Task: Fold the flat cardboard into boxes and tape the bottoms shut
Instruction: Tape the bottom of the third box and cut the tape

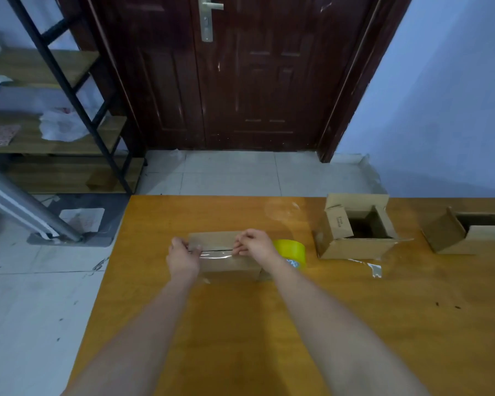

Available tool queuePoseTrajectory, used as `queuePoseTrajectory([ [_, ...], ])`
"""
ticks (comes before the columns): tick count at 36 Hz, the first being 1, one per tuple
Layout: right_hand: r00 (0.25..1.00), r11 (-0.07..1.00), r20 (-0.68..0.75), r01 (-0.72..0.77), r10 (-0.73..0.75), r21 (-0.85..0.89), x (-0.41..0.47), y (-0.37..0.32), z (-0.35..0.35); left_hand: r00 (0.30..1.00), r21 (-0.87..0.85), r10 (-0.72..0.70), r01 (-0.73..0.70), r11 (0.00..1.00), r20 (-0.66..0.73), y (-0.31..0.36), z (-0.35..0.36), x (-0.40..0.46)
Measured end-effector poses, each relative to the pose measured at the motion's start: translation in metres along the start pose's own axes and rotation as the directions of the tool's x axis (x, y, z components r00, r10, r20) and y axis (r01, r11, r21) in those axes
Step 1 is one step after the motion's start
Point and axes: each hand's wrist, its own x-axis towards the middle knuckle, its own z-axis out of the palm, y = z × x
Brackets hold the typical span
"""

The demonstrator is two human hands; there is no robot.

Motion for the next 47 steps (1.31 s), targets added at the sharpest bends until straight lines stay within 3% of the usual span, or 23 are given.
queuePoseTrajectory([
  [3,1.000,0.994,-0.008,-0.027,0.028,0.110,-0.001,0.007,-0.015,1.000,-0.065,-0.025,0.025,0.998,-0.007,0.000,0.000,-0.002],
  [10,0.987,0.997,-0.163,0.023,-0.011,0.072,0.000,0.015,-0.017,0.991,-0.138,-0.133,0.128,0.982,-0.024,0.009,0.001,-0.010],
  [13,0.948,0.985,-0.308,0.027,-0.079,-0.171,-0.003,0.014,-0.013,0.995,-0.107,-0.090,0.085,0.991,-0.041,0.008,0.001,-0.014],
  [16,0.887,0.886,-0.406,0.008,-0.220,-0.463,-0.007,0.009,-0.012,0.998,-0.033,-0.020,0.018,0.999,-0.054,0.006,0.001,-0.017],
  [22,0.937,0.643,-0.288,-0.097,-0.198,-0.759,-0.009,0.000,0.004,0.996,0.192,0.082,-0.074,0.979,-0.030,0.012,0.013,-0.031],
  [26,0.957,0.632,-0.269,-0.141,-0.110,-0.762,-0.009,0.007,0.020,0.998,0.416,0.058,-0.063,0.907,0.023,0.012,0.025,-0.037],
  [29,0.964,0.629,-0.241,-0.118,-0.115,-0.768,-0.009,0.014,0.021,0.992,0.534,0.128,-0.115,0.838,0.012,0.004,0.028,-0.037],
  [34,0.962,0.643,-0.205,-0.040,-0.183,-0.764,-0.007,0.021,0.008,0.994,0.437,0.100,-0.108,0.893,0.042,0.005,0.024,-0.031],
  [39,0.956,0.590,-0.110,0.075,-0.271,-0.804,-0.005,0.025,-0.018,0.993,0.317,0.103,-0.118,0.941,0.063,0.000,0.019,-0.031],
  [47,0.959,0.702,-0.120,0.101,-0.258,-0.705,-0.011,0.029,-0.030,0.985,0.181,0.066,-0.095,0.979,0.157,-0.002,0.011,-0.022],
])
